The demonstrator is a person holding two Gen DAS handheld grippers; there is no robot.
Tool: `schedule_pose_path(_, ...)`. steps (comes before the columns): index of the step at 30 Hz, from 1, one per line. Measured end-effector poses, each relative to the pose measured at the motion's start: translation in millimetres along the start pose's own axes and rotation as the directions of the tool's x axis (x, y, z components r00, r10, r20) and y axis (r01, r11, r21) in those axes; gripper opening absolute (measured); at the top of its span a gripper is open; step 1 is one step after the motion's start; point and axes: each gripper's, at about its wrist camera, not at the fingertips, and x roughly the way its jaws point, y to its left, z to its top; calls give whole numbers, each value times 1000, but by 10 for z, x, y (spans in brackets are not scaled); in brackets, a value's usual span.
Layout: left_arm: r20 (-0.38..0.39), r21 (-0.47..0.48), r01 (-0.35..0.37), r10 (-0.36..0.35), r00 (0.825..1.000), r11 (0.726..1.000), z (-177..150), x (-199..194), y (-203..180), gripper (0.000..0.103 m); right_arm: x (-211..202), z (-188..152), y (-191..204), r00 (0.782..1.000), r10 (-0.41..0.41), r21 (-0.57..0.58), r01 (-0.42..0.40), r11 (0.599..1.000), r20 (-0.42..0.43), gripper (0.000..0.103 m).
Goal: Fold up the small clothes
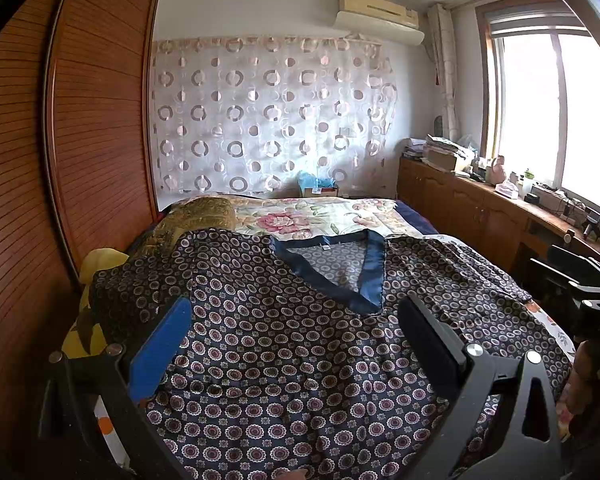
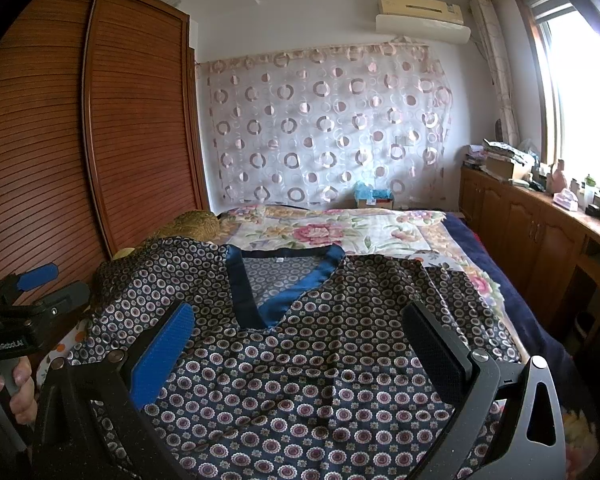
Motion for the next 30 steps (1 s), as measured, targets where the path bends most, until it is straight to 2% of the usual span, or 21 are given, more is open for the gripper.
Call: schedule_pose_path(30, 5, 1, 0, 0, 1000, 1000, -9, -8, -3, 103, 9, -16, 2, 1000, -1, 1, 1, 1000, -7, 103)
